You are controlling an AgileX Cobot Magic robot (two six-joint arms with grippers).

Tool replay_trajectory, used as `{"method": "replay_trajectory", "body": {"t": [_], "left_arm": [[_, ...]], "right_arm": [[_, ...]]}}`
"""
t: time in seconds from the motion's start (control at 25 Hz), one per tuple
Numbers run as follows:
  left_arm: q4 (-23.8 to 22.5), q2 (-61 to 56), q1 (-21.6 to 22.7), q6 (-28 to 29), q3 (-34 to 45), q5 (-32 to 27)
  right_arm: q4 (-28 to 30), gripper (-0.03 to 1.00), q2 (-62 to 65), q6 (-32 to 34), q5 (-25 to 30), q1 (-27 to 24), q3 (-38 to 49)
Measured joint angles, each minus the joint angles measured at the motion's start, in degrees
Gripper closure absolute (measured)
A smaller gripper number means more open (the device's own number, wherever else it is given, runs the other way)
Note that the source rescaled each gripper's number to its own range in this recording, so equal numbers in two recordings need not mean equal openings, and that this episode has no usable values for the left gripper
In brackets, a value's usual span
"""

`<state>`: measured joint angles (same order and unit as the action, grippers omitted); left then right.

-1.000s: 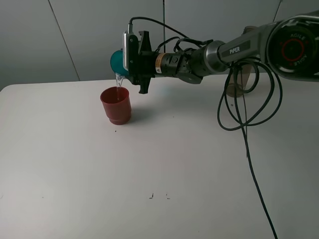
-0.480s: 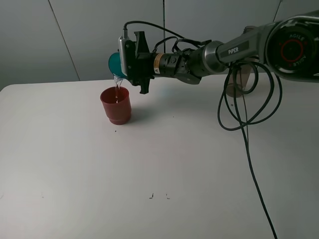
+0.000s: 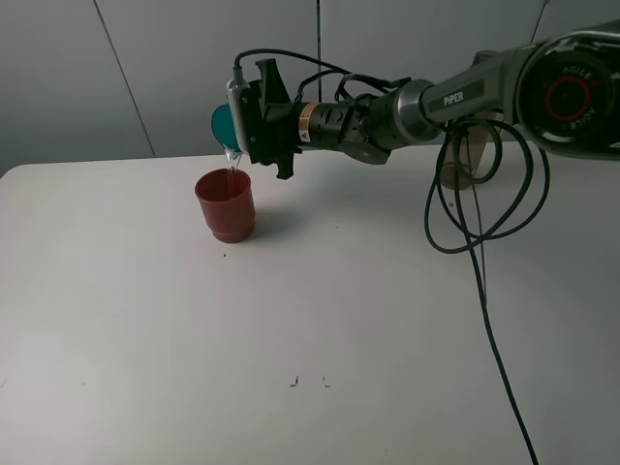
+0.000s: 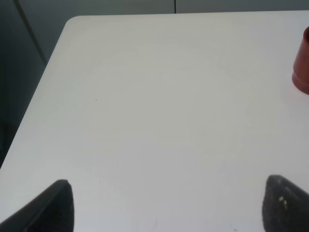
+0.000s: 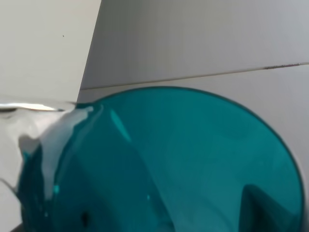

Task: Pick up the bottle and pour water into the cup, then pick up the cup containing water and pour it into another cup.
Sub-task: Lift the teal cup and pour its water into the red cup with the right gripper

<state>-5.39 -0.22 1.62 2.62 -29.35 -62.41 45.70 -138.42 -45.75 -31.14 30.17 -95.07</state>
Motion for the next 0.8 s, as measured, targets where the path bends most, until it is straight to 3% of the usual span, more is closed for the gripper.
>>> {"method": "replay_trajectory", "body": {"t": [0.8], "left_arm": [[0.0, 0.0, 0.0, 0.0, 0.0, 0.0]], "right_arm": [[-1.24, 0.89, 0.0, -12.26, -1.41, 0.82, 0.0]]}}
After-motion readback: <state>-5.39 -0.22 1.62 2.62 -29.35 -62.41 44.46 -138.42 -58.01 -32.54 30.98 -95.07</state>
